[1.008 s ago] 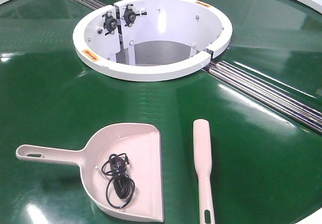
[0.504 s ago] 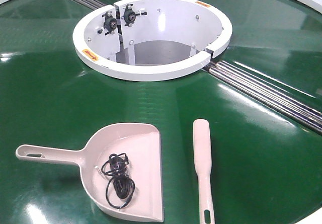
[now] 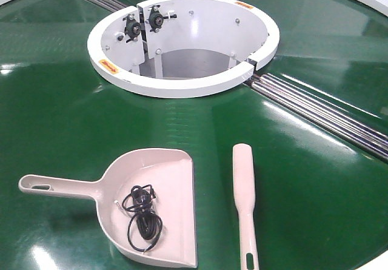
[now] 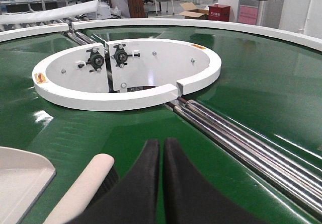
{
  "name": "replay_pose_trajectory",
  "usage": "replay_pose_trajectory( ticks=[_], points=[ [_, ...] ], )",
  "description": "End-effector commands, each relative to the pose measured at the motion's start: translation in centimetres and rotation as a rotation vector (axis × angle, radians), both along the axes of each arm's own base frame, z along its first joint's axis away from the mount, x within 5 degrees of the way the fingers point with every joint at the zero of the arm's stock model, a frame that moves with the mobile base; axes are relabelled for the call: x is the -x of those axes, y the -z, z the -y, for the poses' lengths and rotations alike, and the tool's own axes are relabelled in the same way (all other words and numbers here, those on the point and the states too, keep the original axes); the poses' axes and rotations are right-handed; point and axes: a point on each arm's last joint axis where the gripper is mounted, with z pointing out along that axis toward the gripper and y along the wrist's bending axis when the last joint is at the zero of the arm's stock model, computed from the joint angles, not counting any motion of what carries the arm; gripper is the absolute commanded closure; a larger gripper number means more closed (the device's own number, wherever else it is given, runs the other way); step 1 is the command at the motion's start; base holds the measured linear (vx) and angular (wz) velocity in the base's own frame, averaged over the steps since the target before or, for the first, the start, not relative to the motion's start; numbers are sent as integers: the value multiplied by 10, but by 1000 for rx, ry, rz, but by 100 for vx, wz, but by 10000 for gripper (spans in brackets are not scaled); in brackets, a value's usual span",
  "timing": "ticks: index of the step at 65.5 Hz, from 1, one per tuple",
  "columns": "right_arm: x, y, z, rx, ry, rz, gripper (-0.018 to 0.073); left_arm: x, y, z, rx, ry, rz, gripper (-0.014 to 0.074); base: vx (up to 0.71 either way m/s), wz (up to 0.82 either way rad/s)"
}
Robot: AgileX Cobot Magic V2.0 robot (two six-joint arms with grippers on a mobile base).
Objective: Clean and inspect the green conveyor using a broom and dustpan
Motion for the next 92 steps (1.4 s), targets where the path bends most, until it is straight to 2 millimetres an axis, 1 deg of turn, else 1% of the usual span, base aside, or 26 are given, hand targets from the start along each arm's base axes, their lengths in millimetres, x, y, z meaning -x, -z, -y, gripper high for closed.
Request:
replay_pose_trajectory(
  ticks=[1, 30, 41, 55, 59, 64, 77, 86, 92],
  points=[
    [-1, -15, 2, -10, 20, 92, 569, 0, 1, 1, 14, 6, 60, 620, 0, 0],
    [-1, -17, 2, 6, 24, 109, 569, 0, 1, 1, 14, 6, 60, 619, 0, 0],
    [-1, -17, 3, 48, 33, 120, 569, 0, 1, 1, 14, 6, 60, 619, 0, 0],
    [-2, -11, 14, 12, 171, 66, 569, 0, 1, 1, 14, 6, 60, 619, 0, 0],
    [0, -4, 17, 1, 209, 65, 569, 0, 1, 1, 14, 6, 60, 619, 0, 0],
    [3, 10, 18, -6, 225, 72, 569, 0, 1, 1, 14, 6, 60, 619, 0, 0],
    [17, 51, 17, -44, 230, 109, 569, 0, 1, 1, 14, 6, 60, 619, 0, 0],
    [22, 79, 17, -43, 219, 122, 569, 0, 1, 1, 14, 6, 60, 619, 0, 0],
    [21, 83, 15, -17, 188, 111, 569, 0, 1, 1, 14, 6, 60, 619, 0, 0]
  ],
)
